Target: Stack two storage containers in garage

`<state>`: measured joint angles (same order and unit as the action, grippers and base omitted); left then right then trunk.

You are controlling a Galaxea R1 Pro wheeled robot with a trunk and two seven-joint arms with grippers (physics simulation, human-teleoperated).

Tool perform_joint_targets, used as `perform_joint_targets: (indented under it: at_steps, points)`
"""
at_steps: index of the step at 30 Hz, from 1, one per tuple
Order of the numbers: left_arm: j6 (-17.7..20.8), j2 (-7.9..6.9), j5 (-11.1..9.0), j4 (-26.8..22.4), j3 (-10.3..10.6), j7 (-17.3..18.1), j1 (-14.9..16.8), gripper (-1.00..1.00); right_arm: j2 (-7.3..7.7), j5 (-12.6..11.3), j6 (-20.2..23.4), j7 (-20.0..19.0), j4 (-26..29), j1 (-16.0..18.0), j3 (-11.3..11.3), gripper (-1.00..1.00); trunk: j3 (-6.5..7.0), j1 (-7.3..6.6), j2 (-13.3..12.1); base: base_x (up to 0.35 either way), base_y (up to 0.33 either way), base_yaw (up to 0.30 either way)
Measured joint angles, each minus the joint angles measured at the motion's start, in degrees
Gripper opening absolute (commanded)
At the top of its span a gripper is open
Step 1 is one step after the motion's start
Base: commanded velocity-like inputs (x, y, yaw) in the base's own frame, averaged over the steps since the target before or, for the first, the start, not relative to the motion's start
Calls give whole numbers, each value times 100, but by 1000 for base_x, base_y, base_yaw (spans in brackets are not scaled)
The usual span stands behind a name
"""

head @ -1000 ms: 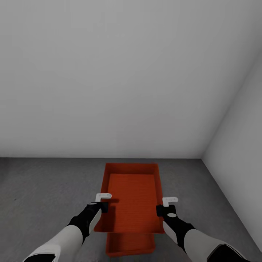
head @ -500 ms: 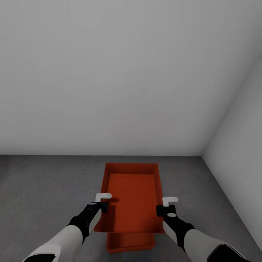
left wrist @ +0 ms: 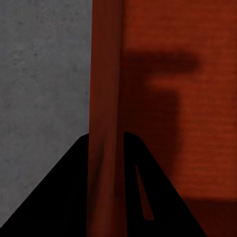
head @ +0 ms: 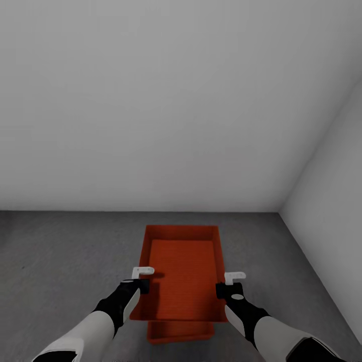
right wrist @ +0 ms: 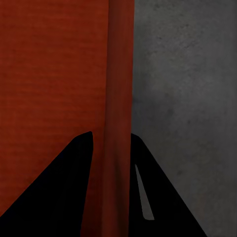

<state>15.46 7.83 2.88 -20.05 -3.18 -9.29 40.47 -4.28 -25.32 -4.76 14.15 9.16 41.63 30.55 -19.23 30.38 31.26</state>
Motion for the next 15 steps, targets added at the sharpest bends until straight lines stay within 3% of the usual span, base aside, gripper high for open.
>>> perform_joint_targets:
  at_steps: [15]
  points:
    - [0,0,-1,-4,1,0,0,-100,1,0,0,0,5,0,-1,-100,-137,0,0,0,0,0]
